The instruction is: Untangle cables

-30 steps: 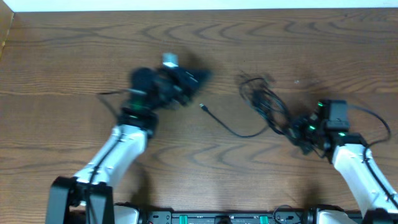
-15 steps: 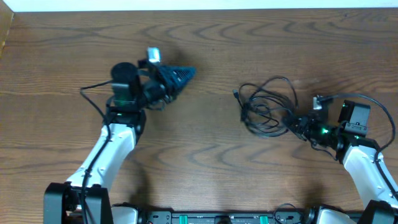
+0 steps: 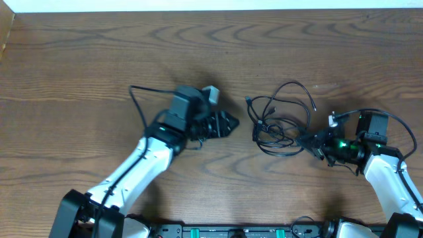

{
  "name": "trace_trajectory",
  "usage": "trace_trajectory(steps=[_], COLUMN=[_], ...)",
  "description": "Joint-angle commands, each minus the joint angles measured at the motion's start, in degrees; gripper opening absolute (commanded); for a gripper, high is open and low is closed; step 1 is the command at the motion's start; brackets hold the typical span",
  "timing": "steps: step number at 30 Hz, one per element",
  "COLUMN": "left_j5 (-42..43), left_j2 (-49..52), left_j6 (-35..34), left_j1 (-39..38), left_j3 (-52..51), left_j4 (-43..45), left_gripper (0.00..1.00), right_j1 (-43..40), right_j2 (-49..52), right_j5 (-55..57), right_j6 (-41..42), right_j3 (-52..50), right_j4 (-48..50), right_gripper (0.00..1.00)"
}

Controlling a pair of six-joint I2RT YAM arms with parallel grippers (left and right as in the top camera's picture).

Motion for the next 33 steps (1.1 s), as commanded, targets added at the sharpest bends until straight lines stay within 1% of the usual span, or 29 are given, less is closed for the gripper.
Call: trace_trajectory(steps=[1,3,8,12,16,21,28,31,33], left_j5=[-16.6,-22.3,-35.7,-41.5,-42.0,-41.8,-34.4,-33.7,-33.7], left_j2=[-2.1,-3.1,-4.2,-4.2,-4.2,-4.2,-1.8,-1.2,-1.3], left_j6=[8.9,10.8,14.8,16.8,19.6,21.3,30.1,32.8,34.3], left_j1=[-5.8,-9.1,-18.0,-23.1,-25.4,-25.9,-26.9,-28.4,-29.7], left_j3=[0.8,0.8,0.8,0.8,0.8,0.8,0.8,0.8,0.8], left_j4=[-2.0,-3.2,-3.6,-3.3,-1.4,1.0,4.2,4.3,4.4], left_gripper=[0.64,0.66,0.66,0.66,0.66,0.66,0.67,0.67,0.70], right_j1=[0.2,0.2,0.2,0.2,0.2,0.2,0.2,0.2,0.2], right_j2=[-0.3,-0.3,-0.3,-0.3,-0.3,-0.3,-0.3,-0.3,-0.3], right_j5=[3.9,3.8,3.6,3.6,3.6,3.6,3.6,3.6,3.6], right_j6=[1.4,0.5,-1.6,-1.7,-1.7,-1.8,-1.7,-1.7,-1.7], right_j3=[0.3,0.3,0.3,0.3,0.3,0.3,0.3,0.3,0.3], right_j4=[-2.0,-2.7,-5.0,-6.1,-6.4,-7.6,-8.2,-8.5,-8.5], right_gripper=[0.01,0.01,0.01,0.01,0.01,0.01,0.01,0.01,0.01])
